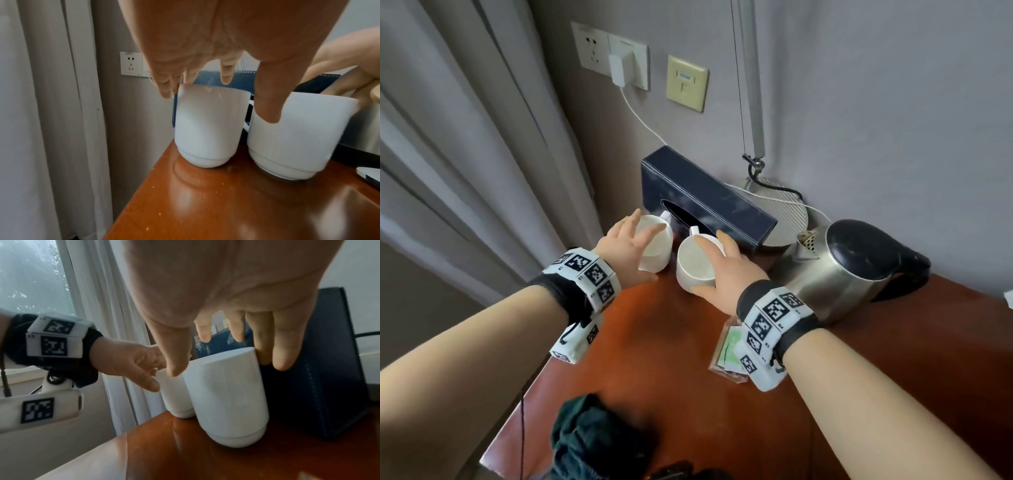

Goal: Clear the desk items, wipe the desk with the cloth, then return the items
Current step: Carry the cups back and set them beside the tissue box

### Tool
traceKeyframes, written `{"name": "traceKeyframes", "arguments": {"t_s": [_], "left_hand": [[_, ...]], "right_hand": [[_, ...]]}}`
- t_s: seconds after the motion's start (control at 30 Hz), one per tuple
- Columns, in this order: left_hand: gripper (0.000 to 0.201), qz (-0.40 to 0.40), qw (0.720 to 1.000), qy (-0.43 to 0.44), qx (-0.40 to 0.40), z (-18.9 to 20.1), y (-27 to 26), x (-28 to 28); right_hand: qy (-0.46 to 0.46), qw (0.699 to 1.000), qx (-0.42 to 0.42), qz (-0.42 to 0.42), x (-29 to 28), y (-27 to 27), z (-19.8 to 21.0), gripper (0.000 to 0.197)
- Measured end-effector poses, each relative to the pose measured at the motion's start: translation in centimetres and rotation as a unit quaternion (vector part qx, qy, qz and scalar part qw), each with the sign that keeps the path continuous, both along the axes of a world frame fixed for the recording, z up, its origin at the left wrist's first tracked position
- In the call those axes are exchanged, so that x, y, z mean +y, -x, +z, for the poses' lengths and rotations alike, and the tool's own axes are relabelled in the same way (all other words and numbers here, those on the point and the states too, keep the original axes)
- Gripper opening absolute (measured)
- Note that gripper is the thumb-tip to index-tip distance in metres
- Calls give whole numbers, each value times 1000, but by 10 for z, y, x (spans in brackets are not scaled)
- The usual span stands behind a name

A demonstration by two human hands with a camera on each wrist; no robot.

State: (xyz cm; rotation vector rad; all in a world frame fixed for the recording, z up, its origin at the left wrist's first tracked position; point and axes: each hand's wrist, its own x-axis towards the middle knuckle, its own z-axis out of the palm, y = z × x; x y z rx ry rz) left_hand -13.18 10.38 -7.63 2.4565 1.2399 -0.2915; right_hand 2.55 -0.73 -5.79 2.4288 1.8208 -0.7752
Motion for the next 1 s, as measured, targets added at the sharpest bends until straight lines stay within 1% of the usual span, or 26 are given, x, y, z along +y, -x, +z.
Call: {"name": "traceKeyframes", "arguments": {"t_s": [0.1,0.17,0.27,0.33,0.43,0.53,0.6,0.7,0.77,0.9,1.0], "left_hand": [[89,12,1000,15,-21,-3,-5,10],[86,25,999,17,-40,-5,-7,15],[90,41,998,32,-29,-6,-11,18],[90,49,998,36,-18,-6,-12,16],[86,64,998,28,-12,-3,-12,9],[87,76,997,28,6,6,-11,-1],[87,89,996,28,5,14,-9,-8],[88,126,991,24,-41,33,0,-26],[86,135,988,6,-73,50,4,-43],[80,127,981,-21,-143,80,-1,-89],[81,108,976,-26,-187,96,-14,-132]], "right_hand": [[8,1000,9,0,10,3,-10,84],[-7,1000,10,-3,14,4,-15,88],[-40,999,16,-27,19,4,-21,92],[-38,999,15,-32,20,5,-22,90],[-43,999,6,-33,18,6,-21,81],[-54,997,26,-40,11,9,-17,75],[-86,993,48,-62,1,11,-9,73],[-132,983,88,-91,-22,10,12,77],[-153,978,102,-97,-41,6,30,80],[-201,969,91,-109,-91,-5,59,83],[-227,962,74,-132,-138,-18,75,81]]}}
